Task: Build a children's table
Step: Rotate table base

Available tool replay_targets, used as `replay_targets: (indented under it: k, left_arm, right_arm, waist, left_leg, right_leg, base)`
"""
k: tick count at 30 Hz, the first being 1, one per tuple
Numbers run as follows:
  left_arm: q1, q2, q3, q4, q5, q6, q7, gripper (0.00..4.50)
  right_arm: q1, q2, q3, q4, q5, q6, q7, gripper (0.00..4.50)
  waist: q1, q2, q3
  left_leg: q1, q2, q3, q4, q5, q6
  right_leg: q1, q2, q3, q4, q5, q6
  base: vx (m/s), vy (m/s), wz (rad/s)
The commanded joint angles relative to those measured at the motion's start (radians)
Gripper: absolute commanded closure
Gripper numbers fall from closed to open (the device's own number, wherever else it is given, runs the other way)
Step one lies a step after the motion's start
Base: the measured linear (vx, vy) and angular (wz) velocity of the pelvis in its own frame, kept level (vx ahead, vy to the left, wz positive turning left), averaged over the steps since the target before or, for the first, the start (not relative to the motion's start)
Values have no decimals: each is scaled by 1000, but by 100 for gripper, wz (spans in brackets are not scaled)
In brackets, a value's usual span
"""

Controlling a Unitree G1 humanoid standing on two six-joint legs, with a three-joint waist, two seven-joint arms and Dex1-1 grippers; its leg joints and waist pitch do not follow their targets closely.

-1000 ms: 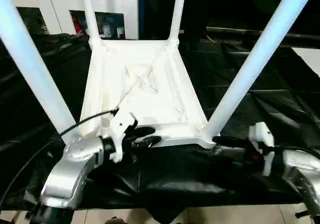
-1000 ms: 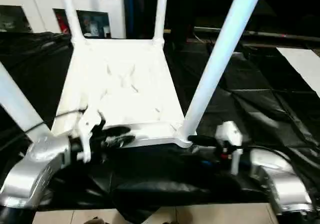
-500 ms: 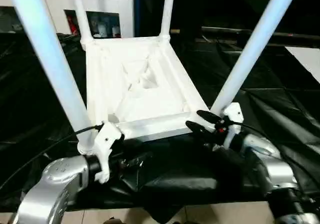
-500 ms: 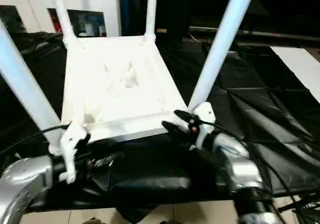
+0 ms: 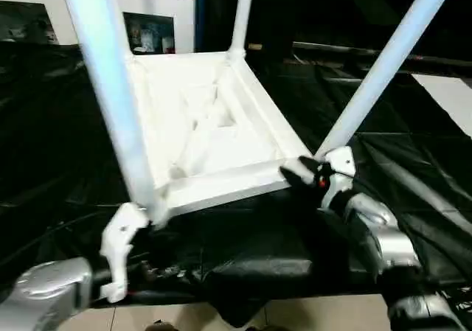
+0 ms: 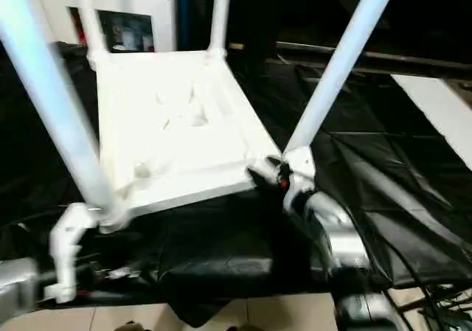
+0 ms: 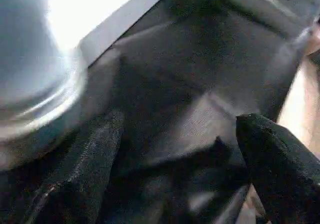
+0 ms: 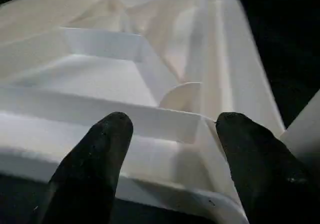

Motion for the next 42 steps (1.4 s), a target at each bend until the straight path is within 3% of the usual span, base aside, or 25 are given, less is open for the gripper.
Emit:
replay_targets:
  k: [1,4,6,7,8,10,11,12,13,15,16,17,18,19,20,21,22,24,25,26,27,30,32,37,42]
  left_arm:
    - [0,18,18,29,-15,-25,-27,8]
    - [14,40,34,66,4,-64,-37,2]
    - [38,61,63,134,38,-141,-31,2]
    - [52,64,85,150,40,-171,-31,2]
    - [61,64,103,159,39,-191,-32,2]
    - [89,72,148,152,26,-217,-41,2]
    - [91,74,151,152,25,-219,-42,2]
    - [143,92,241,112,6,-234,-64,2]
    - [145,97,267,100,-3,-239,-68,2]
    - [121,102,340,68,-32,-265,-67,2]
    - [86,94,357,59,-58,-279,-53,2]
    - [56,87,358,54,-79,-281,-40,2]
    - [-46,64,335,51,-132,-264,-12,2]
    - [-78,58,322,54,-149,-264,-7,2]
    - [-102,51,306,52,-160,-258,-4,2]
    - [-145,37,276,53,-179,-248,1,2]
    - [-215,0,226,57,-202,-235,14,2]
    - [-230,-10,214,57,-206,-233,19,2]
    - [-287,-58,160,66,-206,-217,18,2]
    - [-311,-80,139,71,-202,-210,22,2]
    - [-337,-96,94,84,-182,-209,10,2]
    - [-376,-118,27,117,-173,-207,-9,2]
    - [-411,-126,-21,147,-194,-206,-17,2]
    - [-477,-154,-120,191,-144,-233,-41,2]
    - [-520,-189,-208,128,-223,-166,-95,2]
  right_arm:
    - [-25,-15,-15,29,-9,-19,-7,137]
    - [-44,-17,-15,52,-16,-31,-4,137]
    - [-60,-12,-13,81,-13,-39,24,137]
    - [-60,-9,-3,85,-13,-42,43,137]
    - [-59,-6,6,88,-13,-45,56,137]
    - [-57,3,17,95,-14,-51,85,137]
    - [-57,5,18,96,-14,-52,86,137]
    - [-45,10,29,99,-23,-60,96,137]
    - [-42,13,31,101,-25,-64,95,137]
    - [-34,21,35,111,-30,-78,92,137]
    - [-30,28,35,117,-32,-86,91,137]
    - [-28,31,36,120,-32,-89,92,137]
    - [-16,37,46,112,-40,-94,93,137]
    - [-11,39,50,108,-44,-97,95,137]
    - [-10,39,50,107,-45,-98,96,137]
    - [-8,39,49,106,-45,-100,96,137]
    - [-9,38,45,106,-45,-103,93,137]
    - [-9,37,43,107,-45,-104,94,137]
    - [-13,28,36,112,-46,-114,93,137]
    - [-15,22,32,117,-46,-120,94,137]
    - [-18,14,25,124,-46,-125,90,137]
    - [-24,2,19,142,-53,-140,75,137]
    - [-24,-16,21,151,-70,-150,56,137]
    - [-35,-38,-6,162,-58,-121,32,137]
    - [-29,-35,7,133,-42,-82,100,137]
  waist:
    - [-4,21,-43]
    - [-2,11,-45]
    - [0,-5,-43]
    - [2,0,-41]
    - [3,-7,-38]
    - [2,-4,-40]
    - [0,-14,-39]
    - [-2,-21,-35]
    - [-2,-16,-36]
    - [0,-23,-40]
    - [5,-13,-38]
    - [8,-14,-36]
    - [14,-7,-34]
    - [18,-8,-34]
    - [33,0,-33]
    - [29,-5,-33]
    - [34,-4,-38]
    - [35,-6,-41]
    - [33,12,-42]
    - [30,-2,-44]
    - [34,11,-45]
    - [32,5,-43]
    - [32,29,-48]
    - [29,26,-48]
    - [27,22,-50]
  left_leg:
    - [4,40,-10,-81,-263,1]
    - [0,41,-9,-80,-219,14]
    - [0,40,-8,-78,-222,23]
    - [-1,42,-10,-79,-226,22]
    - [-3,43,-11,-81,-237,21]
    - [2,47,-13,-83,-255,9]
    - [0,47,-14,-84,-257,8]
    - [1,48,-16,-86,-291,4]
    - [0,48,-18,-88,-296,-1]
    - [7,49,-15,-83,-279,-4]
    - [12,51,-15,-86,-268,-11]
    - [16,51,-12,-86,-273,-14]
    - [23,52,-12,-89,-304,-28]
    - [25,50,-10,-88,-317,-37]
    - [29,48,-10,-88,-344,-55]
    - [20,48,-13,-91,-344,-61]
    - [23,47,-12,-87,-336,-66]
    - [20,45,-11,-85,-318,-68]
    - [11,42,-13,-84,-297,-68]
    - [11,42,-11,-79,-289,-66]
    - [9,41,-13,-79,-282,-67]
    - [4,40,-12,-77,-275,-52]
    - [5,38,-13,-73,-253,-47]
    - [0,37,-8,-68,-202,-16]
    - [1,41,-7,-67,-197,-13]
  right_leg:
    - [37,-60,62,-70,-301,-127]
    - [42,-62,63,-64,-252,-141]
    - [40,-66,63,-70,-313,-128]
    - [41,-68,64,-68,-321,-127]
    - [40,-69,64,-72,-350,-117]
    - [38,-70,64,-73,-363,-114]
    - [38,-69,63,-73,-360,-115]
    - [35,-72,64,-75,-395,-112]
    - [37,-72,63,-75,-402,-111]
    - [33,-68,64,-70,-348,-124]
    - [30,-64,64,-64,-287,-142]
    - [26,-62,64,-64,-266,-148]
    - [21,-59,62,-61,-245,-160]
    - [21,-60,62,-58,-243,-161]
    - [19,-62,64,-56,-233,-169]
    - [28,-62,64,-54,-237,-164]
    - [31,-65,65,-51,-230,-160]
    - [34,-67,66,-50,-229,-155]
    - [40,-69,70,-48,-225,-151]
    - [42,-70,69,-52,-232,-145]
    - [45,-71,70,-49,-229,-146]
    - [46,-69,69,-55,-257,-137]
    - [48,-68,69,-51,-242,-147]
    - [53,-65,68,-51,-225,-165]
    - [53,-66,67,-49,-226,-173]
  base:
    - [0,0,0]
    - [0,0,0]
    - [0,0,0]
    - [0,0,0]
    - [0,0,0]
    - [0,0,0]
    - [0,0,0]
    - [0,0,0]
    - [0,0,0]
    - [0,0,0]
    - [0,0,0]
    - [0,0,0]
    - [0,0,0]
    - [0,0,0]
    - [0,0,0]
    - [0,0,0]
    - [0,0,0]
    - [0,0,0]
    - [0,0,0]
    - [0,0,0]
    - [0,0,0]
    - [0,0,0]
    - [0,0,0]
    - [0,0,0]
    - [0,0,0]
